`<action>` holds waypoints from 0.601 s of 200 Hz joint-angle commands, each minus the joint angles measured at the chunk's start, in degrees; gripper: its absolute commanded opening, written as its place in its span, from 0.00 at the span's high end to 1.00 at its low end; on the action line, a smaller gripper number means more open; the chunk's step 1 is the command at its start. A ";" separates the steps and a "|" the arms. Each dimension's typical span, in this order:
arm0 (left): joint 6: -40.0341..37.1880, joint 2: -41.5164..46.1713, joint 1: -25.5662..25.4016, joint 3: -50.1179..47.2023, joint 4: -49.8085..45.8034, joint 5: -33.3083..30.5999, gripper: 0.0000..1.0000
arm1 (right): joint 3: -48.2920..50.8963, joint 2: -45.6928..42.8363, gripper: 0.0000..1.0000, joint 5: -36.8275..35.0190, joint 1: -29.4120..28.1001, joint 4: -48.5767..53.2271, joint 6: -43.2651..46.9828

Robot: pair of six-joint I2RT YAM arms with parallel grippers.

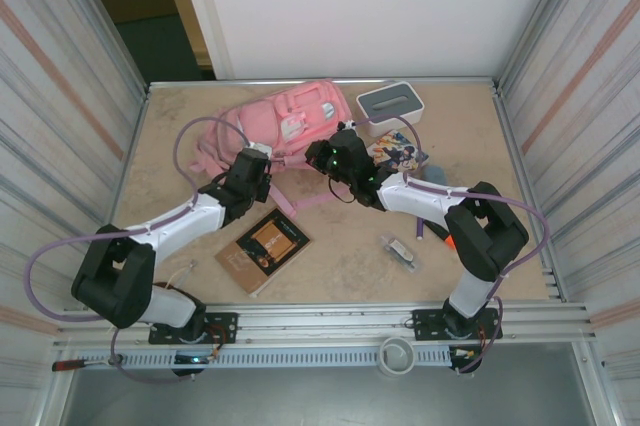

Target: Pack books, pencil case, and school supplies into a backpack

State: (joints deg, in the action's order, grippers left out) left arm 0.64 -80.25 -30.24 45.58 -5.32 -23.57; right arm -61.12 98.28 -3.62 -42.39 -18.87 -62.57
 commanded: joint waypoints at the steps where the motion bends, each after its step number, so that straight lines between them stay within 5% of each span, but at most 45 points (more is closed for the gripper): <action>1: 0.38 2.41 1.08 1.49 -1.39 0.84 0.91 | 0.90 -0.88 1.00 -0.76 0.45 -3.26 -0.05; 68: 6.43 8.92 10.62 -4.98 2.81 21.28 1.00 | 2.59 -2.65 1.00 -2.14 2.56 -1.15 1.92; 120: 11.24 10.67 14.94 -10.32 8.82 30.18 1.00 | 1.31 -1.83 1.00 -0.36 4.22 0.72 2.88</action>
State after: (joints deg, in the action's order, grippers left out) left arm 6.98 -71.88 -18.46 37.32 0.45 4.10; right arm -59.33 98.15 -1.19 -41.08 -19.14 -62.22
